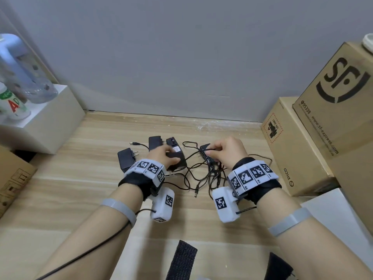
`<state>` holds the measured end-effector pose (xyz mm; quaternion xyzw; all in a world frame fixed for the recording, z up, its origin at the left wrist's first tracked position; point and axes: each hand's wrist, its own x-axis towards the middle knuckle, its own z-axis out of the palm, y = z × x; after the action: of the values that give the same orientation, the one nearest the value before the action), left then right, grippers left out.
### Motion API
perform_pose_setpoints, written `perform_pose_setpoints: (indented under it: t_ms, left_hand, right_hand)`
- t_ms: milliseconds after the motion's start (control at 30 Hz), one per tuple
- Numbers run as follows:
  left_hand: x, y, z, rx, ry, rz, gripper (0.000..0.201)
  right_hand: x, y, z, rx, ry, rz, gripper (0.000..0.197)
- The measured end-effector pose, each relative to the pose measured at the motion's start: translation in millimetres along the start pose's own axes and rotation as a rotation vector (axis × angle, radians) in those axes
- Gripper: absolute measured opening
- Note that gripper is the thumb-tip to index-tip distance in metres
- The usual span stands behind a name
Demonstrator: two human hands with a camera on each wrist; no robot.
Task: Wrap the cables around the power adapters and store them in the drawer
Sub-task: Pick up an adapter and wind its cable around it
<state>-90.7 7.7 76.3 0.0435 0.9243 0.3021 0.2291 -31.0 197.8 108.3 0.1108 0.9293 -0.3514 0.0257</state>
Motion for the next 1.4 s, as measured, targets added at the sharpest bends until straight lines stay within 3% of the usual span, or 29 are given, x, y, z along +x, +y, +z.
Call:
perform_pose_setpoints:
  t_ms: [133,300,400,467,567,633,767,900,1067,1167,1300,1400]
  left_hand:
    - [-10,-11,16,-0.482,-0.133,-0.227,0.02]
    - [-13,-4,10,-0.445,-0.333,-0.151,0.031]
    - [-16,3,2,-0.605,-0.443,-0.045,0.038]
    - [-18,10,-1,-0.533,-0.472,0.056,0.051]
    - [-16,20,1,-0.431,-0.336,0.224,0.049]
    - [-13,23,1,-0.489,-0.235,0.312,0.051]
    - [-13,30,-6,-0.657,-0.156,0.406,0.052]
    - [-21,41,-29,-0.876,-0.029,0.417,0.052]
    - [-15,34,-59,-1.047,0.119,0.378,0.056]
    - [-9,24,-63,-1.114,0.129,0.345,0.057]
    - [-12,22,-58,-1.018,0.073,0.33,0.052]
    - [-14,26,-51,-1.023,0.041,0.329,0.054]
  right_hand:
    - [-4,0,4,0.155,-0.013,-0.003,0.004]
    - [-4,-6,9,0.32,-0.01,0.01,0.011]
    - [-2,-10,13,0.273,-0.003,-0.01,0.008]
    - [-3,-12,13,0.21,0.001,-0.034,0.008]
    - [-4,-13,13,0.161,0.019,-0.059,0.01]
    - [-4,-12,12,0.13,0.038,-0.079,0.011]
    - [0,1,14,0.069,0.07,-0.045,0.01]
    - [-3,31,22,-0.084,-0.004,0.091,0.027]
    - [-6,61,30,-0.089,-0.068,0.174,0.008]
    - [-6,66,30,-0.074,-0.062,0.209,0.021]
    - [-5,55,26,-0.061,-0.056,0.198,0.006]
    - [1,34,22,0.097,-0.011,0.119,0.033]
